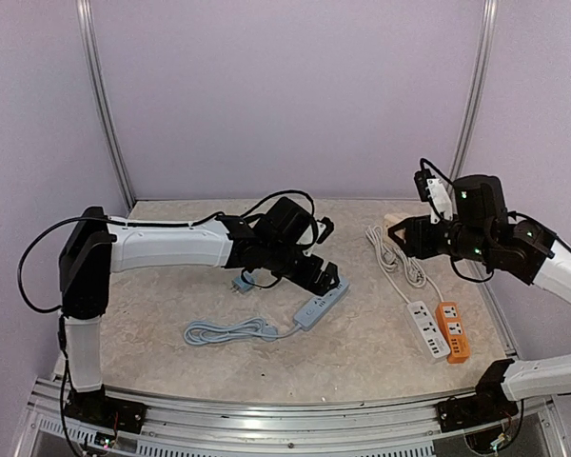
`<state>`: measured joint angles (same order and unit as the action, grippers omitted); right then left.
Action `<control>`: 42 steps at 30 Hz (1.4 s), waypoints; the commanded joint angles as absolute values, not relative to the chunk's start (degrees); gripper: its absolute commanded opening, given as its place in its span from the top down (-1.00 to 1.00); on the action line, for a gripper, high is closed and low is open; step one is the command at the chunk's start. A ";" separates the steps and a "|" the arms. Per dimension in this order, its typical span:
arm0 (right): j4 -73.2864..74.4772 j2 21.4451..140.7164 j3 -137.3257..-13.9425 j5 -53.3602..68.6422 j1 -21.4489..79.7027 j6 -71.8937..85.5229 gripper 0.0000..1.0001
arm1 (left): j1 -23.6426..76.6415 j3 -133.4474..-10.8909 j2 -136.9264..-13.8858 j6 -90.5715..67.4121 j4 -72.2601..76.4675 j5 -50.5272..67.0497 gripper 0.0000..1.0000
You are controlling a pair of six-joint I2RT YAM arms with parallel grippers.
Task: Insert the plug
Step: Pick up the socket from the center of the board.
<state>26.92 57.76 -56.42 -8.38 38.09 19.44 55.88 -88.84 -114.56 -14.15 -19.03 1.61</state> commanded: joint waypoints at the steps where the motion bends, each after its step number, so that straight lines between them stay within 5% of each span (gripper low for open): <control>1: 27.56 54.53 -57.79 -12.62 37.46 18.97 1.00 | 55.26 -95.68 -121.20 -12.70 -27.46 4.46 -0.98; 15: 28.79 51.59 -58.18 -14.37 37.44 18.18 1.00 | 54.58 -111.25 -134.35 -15.88 -36.99 4.70 -0.97; 29: 27.22 51.58 -56.43 -13.28 37.40 17.42 1.00 | 55.60 -114.14 -138.57 -16.00 -38.75 4.01 -0.44; 42: 26.42 51.41 -54.79 -13.38 37.43 17.61 1.00 | 56.70 -115.13 -137.86 -17.20 -38.96 -0.58 0.79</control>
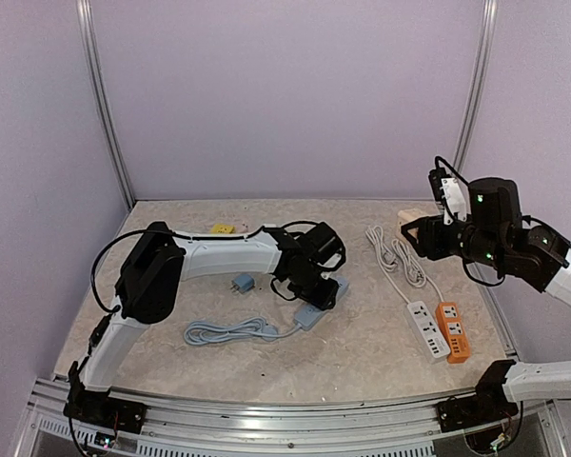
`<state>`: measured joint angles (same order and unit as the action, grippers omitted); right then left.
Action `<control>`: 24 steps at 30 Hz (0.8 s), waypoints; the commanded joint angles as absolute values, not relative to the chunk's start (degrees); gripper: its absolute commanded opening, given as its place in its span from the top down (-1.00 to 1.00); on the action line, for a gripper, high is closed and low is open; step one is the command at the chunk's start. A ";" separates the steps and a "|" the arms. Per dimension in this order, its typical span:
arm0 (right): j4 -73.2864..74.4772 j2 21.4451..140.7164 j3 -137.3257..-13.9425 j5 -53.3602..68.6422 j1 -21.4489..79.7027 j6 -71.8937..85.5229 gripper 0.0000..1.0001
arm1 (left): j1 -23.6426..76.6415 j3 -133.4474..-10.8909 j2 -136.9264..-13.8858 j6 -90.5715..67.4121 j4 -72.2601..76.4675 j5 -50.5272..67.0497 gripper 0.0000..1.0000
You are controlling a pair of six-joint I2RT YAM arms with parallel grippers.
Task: Insert the plug
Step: Pick up the socket from the center of the board, then place the socket at the corner of the board.
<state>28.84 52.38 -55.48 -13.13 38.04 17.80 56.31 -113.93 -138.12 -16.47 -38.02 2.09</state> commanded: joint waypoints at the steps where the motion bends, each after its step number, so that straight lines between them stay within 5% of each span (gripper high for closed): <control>1: 26.31 51.41 -54.72 -13.36 37.42 17.64 1.00 | 56.81 -115.14 -136.93 -17.60 -39.02 -1.92 0.85; 4: 26.11 51.25 -54.37 -13.27 37.37 17.69 1.00 | 56.95 -114.86 -133.81 -20.00 -39.14 -6.27 1.00; 16: 25.54 50.84 -53.47 -12.42 37.37 18.36 1.00 | 52.61 -103.39 -114.76 -30.16 -36.62 -27.54 1.00; 24: 25.40 51.35 -54.18 -11.92 37.37 18.05 1.00 | 45.45 -96.34 -106.19 -46.06 -50.11 -38.90 1.00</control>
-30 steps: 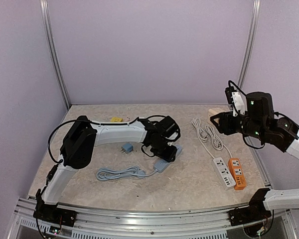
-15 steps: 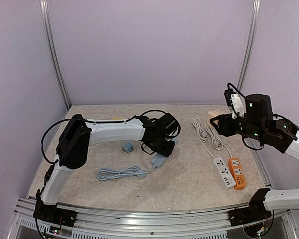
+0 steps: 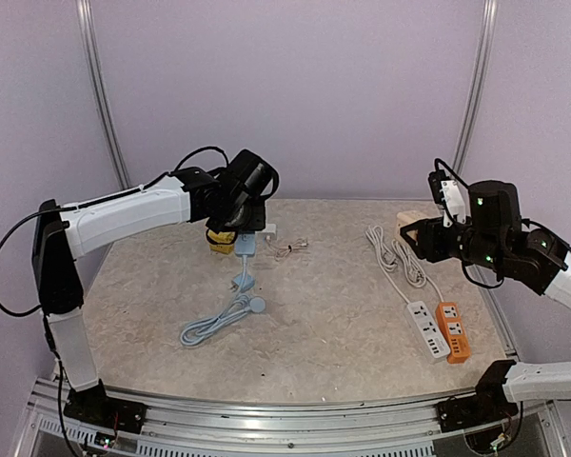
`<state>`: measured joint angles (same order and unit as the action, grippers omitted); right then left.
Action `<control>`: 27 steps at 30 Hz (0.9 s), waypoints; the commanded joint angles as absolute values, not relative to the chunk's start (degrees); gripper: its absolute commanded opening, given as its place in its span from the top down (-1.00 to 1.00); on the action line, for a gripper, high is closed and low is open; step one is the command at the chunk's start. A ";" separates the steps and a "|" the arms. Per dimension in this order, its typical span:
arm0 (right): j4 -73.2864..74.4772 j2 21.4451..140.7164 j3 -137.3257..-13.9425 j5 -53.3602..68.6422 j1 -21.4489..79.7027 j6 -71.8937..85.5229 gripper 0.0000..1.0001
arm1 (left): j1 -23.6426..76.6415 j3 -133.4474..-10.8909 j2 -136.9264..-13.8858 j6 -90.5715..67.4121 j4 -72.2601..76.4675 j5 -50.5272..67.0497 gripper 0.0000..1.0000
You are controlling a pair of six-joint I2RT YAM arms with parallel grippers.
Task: Insert the plug
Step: Place the socket at the corner of the board.
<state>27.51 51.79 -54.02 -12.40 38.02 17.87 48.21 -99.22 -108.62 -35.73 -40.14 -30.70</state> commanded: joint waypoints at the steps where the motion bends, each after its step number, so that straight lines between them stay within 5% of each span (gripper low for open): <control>1: 25.30 51.55 -54.34 -11.77 37.41 17.94 1.00 | 44.57 -95.70 -105.78 -49.18 -52.59 -39.47 1.00; 13: 24.87 53.65 -55.75 -10.47 37.39 17.30 1.00 | 35.95 -86.43 -107.06 -75.84 -69.51 -40.94 1.00; 27: 25.08 52.73 -55.06 -9.86 37.42 17.68 1.00 | 22.54 -83.38 -112.77 -65.34 -54.51 -31.15 0.99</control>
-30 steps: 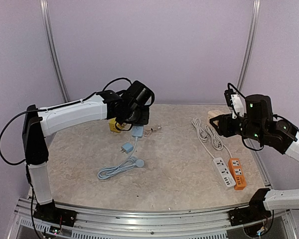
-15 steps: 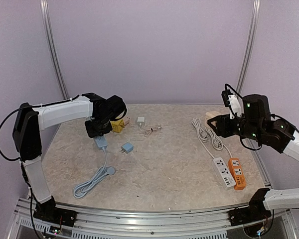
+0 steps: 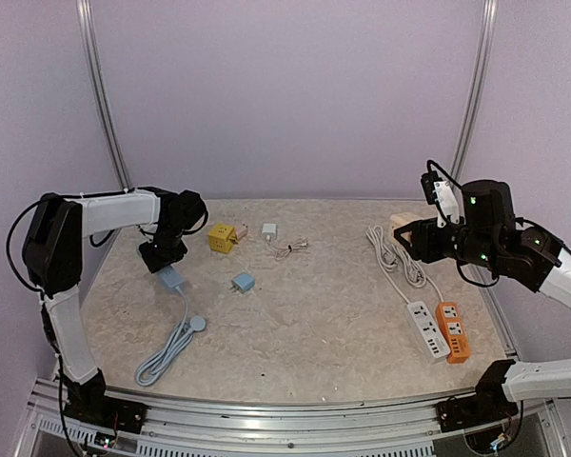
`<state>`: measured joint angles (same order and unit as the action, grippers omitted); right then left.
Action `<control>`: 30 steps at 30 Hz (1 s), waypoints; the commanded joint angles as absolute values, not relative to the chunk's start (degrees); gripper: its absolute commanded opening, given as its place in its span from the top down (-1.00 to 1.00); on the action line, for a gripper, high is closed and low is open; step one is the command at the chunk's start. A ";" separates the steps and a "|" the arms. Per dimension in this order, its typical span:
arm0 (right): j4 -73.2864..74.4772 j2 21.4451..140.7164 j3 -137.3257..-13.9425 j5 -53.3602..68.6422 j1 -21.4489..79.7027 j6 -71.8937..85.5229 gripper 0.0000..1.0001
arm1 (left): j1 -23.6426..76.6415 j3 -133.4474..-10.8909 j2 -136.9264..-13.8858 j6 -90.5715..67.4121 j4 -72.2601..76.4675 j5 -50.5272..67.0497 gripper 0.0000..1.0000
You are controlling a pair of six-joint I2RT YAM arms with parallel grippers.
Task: Insert the plug
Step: Place the socket at the corner of the board.
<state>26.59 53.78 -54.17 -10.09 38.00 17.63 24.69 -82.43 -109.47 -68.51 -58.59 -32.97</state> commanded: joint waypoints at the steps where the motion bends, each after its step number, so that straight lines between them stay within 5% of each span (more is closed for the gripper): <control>1: 25.09 52.57 -54.94 -9.91 37.44 17.63 1.00 | 21.58 -83.57 -113.93 -64.46 -53.77 -30.56 0.97; 9: 25.49 51.64 -54.37 -10.18 37.36 17.74 1.00 | 17.84 -85.56 -119.40 -62.22 -51.63 -28.31 0.81; 16: 24.87 52.02 -53.79 -10.11 37.44 17.85 1.00 | 16.64 -85.71 -121.11 -61.33 -50.87 -27.51 -0.67; 19: 24.71 52.39 -53.95 -10.02 37.44 17.76 1.00 | 16.62 -84.97 -120.16 -61.42 -50.62 -27.51 -0.90; 30: 23.84 53.75 -53.69 -9.62 37.41 17.62 1.00 | 23.14 -71.71 -100.80 -64.24 -47.27 -25.11 -0.98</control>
<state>26.20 53.45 -54.02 -9.96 38.00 17.63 18.79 -77.10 -109.93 -61.78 -49.06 -27.33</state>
